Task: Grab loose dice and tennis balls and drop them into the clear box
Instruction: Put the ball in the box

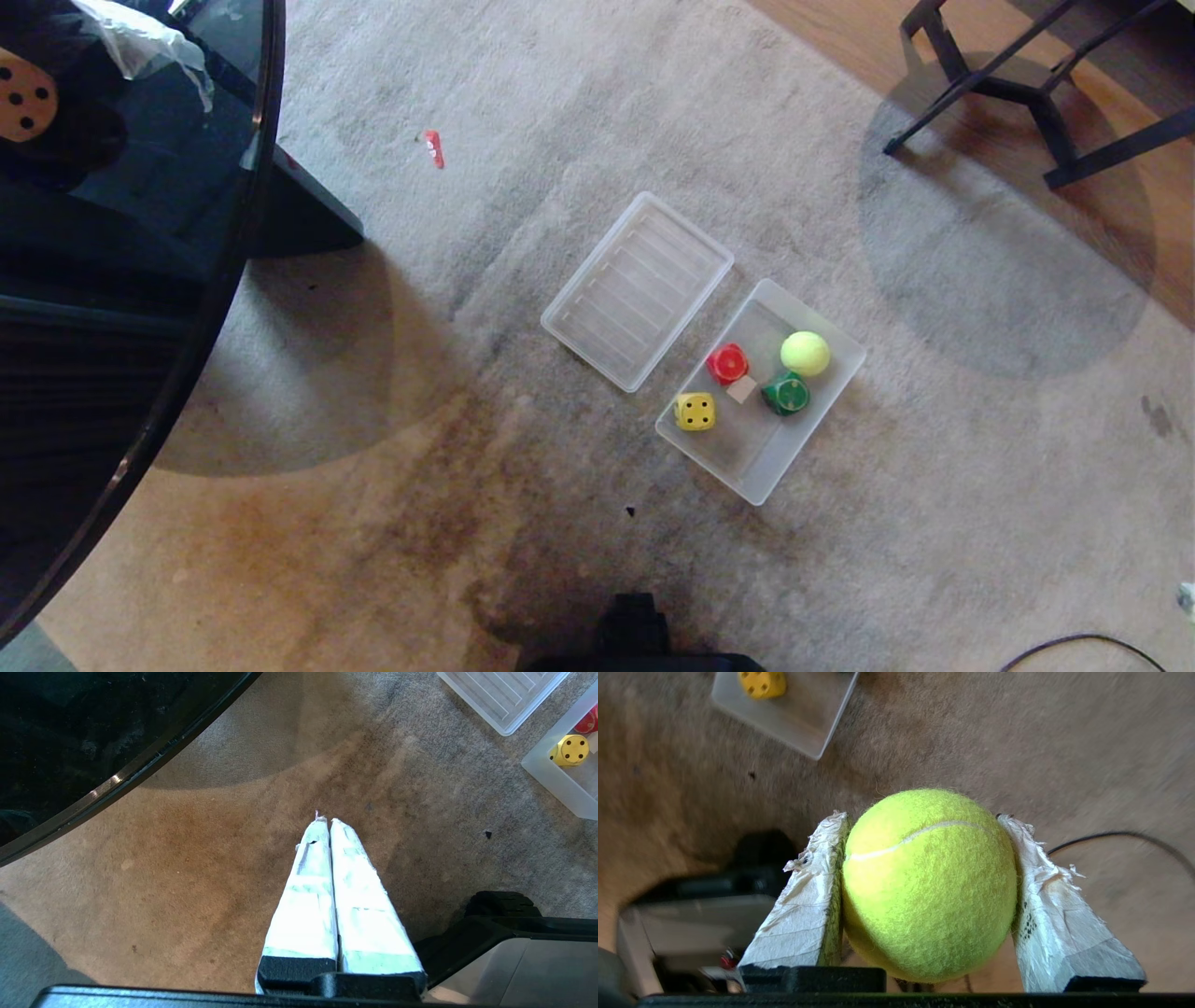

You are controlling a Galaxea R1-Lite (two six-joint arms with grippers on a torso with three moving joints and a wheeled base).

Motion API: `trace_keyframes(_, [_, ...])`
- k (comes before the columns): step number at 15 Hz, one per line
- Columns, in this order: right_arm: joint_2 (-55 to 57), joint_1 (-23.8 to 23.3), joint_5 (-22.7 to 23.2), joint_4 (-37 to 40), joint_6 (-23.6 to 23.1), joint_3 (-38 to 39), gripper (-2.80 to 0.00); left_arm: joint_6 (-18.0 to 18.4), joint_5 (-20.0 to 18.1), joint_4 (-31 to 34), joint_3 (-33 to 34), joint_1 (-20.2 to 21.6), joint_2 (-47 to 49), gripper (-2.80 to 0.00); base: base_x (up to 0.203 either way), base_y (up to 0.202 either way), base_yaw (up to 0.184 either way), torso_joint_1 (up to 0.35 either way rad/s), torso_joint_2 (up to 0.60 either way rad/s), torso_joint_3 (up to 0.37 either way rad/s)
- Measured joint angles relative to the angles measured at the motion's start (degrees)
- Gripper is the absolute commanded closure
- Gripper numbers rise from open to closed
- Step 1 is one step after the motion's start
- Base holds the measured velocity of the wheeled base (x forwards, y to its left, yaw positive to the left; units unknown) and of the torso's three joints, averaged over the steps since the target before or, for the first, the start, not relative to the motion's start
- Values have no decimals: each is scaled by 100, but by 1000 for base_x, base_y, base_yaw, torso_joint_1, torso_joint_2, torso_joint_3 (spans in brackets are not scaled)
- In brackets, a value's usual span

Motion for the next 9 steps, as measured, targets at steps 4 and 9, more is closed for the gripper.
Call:
trace_keyframes(4, [2131,7,21,-1848,480,-169,0,0,0,2,0,0,0,0,0,0,0,0,0,0])
trace_keyframes(9, [4292,45,397,-4071,1203,-786,0,0,0,0,0,0,0,0,0,0,0,0,0,0])
